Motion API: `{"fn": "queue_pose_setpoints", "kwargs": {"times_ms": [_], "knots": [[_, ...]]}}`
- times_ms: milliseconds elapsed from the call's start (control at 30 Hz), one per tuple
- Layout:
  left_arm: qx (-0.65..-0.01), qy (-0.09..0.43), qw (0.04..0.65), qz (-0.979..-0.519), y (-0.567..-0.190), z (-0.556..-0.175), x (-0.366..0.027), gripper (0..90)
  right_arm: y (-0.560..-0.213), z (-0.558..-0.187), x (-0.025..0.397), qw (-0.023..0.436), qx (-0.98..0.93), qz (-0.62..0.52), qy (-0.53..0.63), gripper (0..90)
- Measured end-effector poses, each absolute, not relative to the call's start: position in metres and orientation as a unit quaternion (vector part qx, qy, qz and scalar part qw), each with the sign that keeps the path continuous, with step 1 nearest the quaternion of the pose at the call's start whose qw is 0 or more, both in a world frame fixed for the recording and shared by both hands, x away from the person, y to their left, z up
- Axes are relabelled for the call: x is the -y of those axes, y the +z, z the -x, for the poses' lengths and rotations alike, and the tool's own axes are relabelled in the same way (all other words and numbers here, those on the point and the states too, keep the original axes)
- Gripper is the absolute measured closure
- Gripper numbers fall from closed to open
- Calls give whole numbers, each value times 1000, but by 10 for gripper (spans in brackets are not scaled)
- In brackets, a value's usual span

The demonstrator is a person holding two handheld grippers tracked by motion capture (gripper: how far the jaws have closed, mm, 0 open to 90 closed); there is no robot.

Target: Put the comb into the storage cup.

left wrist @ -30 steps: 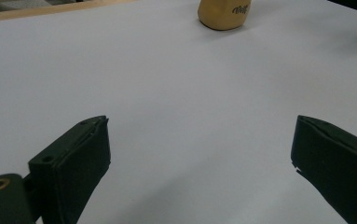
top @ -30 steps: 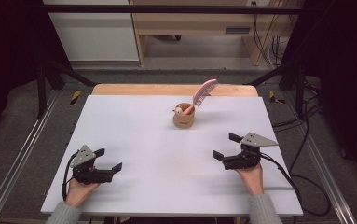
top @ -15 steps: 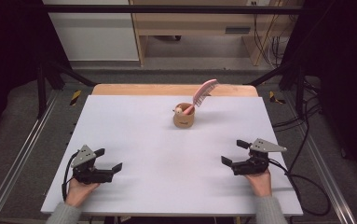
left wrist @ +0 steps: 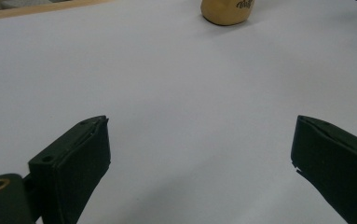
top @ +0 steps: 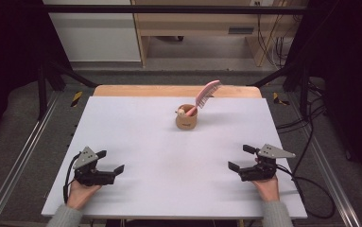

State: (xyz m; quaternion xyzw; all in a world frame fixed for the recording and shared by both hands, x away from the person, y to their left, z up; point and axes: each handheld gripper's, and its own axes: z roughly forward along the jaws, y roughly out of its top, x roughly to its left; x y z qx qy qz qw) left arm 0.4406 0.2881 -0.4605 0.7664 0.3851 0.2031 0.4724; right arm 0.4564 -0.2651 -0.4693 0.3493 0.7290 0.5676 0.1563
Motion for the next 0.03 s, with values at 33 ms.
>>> {"fn": "queue_pose_setpoints", "kwargs": {"times_ms": [33], "knots": [[-385, 203, 472, -767, -461, -441, -288, 45, -469, -456, 265, 156, -729, -350, 568, 3]]}}
